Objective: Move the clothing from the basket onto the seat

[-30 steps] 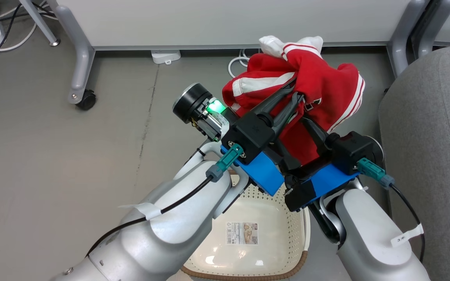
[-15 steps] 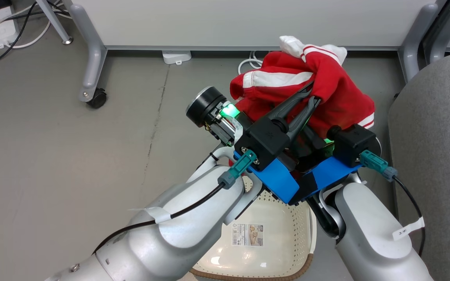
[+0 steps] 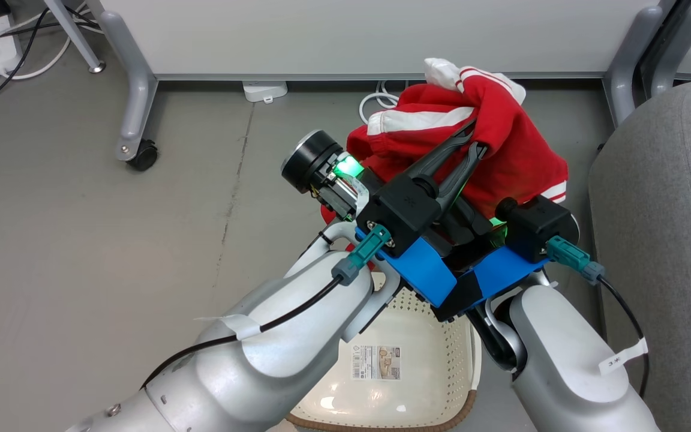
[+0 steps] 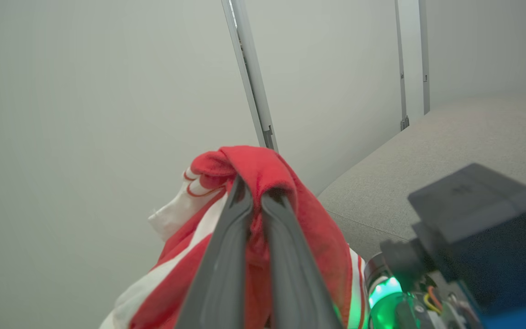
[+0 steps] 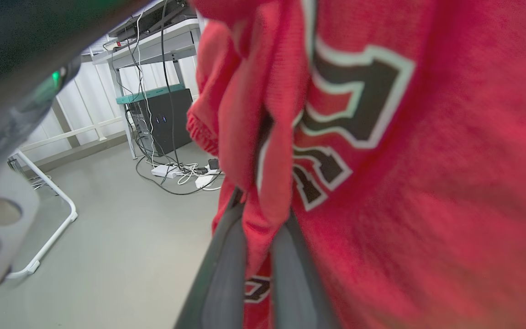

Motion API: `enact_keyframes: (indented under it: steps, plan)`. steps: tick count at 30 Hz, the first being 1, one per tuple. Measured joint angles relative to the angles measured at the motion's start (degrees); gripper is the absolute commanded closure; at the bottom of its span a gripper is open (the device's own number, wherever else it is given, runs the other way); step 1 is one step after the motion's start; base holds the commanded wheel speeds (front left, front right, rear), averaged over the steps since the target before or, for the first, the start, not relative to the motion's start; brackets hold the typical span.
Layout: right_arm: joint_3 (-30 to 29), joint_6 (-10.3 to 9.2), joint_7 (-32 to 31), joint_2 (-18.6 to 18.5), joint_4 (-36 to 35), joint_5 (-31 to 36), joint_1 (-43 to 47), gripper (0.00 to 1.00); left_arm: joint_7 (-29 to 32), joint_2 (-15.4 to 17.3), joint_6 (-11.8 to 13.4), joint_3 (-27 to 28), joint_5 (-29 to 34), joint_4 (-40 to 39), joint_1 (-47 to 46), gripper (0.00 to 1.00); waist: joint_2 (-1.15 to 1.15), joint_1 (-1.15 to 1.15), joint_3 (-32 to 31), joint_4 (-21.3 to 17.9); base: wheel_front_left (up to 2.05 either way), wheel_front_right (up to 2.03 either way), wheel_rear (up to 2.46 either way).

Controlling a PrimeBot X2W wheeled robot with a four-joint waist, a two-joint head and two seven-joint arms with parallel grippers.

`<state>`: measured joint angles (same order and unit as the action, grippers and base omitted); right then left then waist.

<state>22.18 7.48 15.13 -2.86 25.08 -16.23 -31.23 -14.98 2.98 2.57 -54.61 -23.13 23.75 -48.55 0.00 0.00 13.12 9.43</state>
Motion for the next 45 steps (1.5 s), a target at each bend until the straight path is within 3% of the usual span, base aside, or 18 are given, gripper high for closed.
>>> enact_keyframes:
  steps: [6, 7, 8, 9, 31, 45]
  plan:
    - [0.43, 0.00, 0.00, 0.00, -0.53, 0.00, 0.11, 1.00, 0.00, -0.01, 0.21, 0.29, 0.13, 0.02, -0.01, 1.00, 0.00, 0.00, 0.11, -0.19, 0.00, 0.00, 0.00]
    - [0.48, 0.00, -0.01, 0.00, -0.66, 0.00, 0.13, 1.00, 0.00, -0.01, 0.47, 0.41, 0.42, -0.01, -0.01, 0.75, 0.00, 0.00, 0.12, -0.23, 0.00, 0.00, 0.00]
    - [0.54, 0.00, 0.00, 0.00, -0.78, 0.00, 0.14, 1.00, 0.00, -0.01, 0.56, 0.51, 0.53, 0.01, -0.02, 0.24, 0.00, 0.00, 0.12, -0.26, 0.00, 0.00, 0.00]
    - [0.60, 0.00, -0.01, 0.00, -0.86, 0.00, 0.15, 1.00, -0.01, -0.01, 0.69, 0.56, 0.64, 0.02, -0.02, 0.00, 0.00, 0.00, 0.10, -0.30, 0.00, 0.00, 0.00]
    - [1.01, 0.00, -0.02, 0.00, -1.58, -0.16, 0.85, 1.00, -0.02, -0.08, 1.16, 1.57, 2.03, -0.26, -0.01, 0.00, 0.00, -0.01, -0.50, -1.20, 0.00, 0.00, 0.00]
    - [-2.05, 0.00, -0.02, 0.01, -1.20, 1.07, 1.49, 1.00, -0.03, -0.09, 0.59, 1.59, 2.15, 0.88, 0.01, 0.00, 0.00, 0.00, 0.61, -4.27, 0.00, 0.00, 0.00]
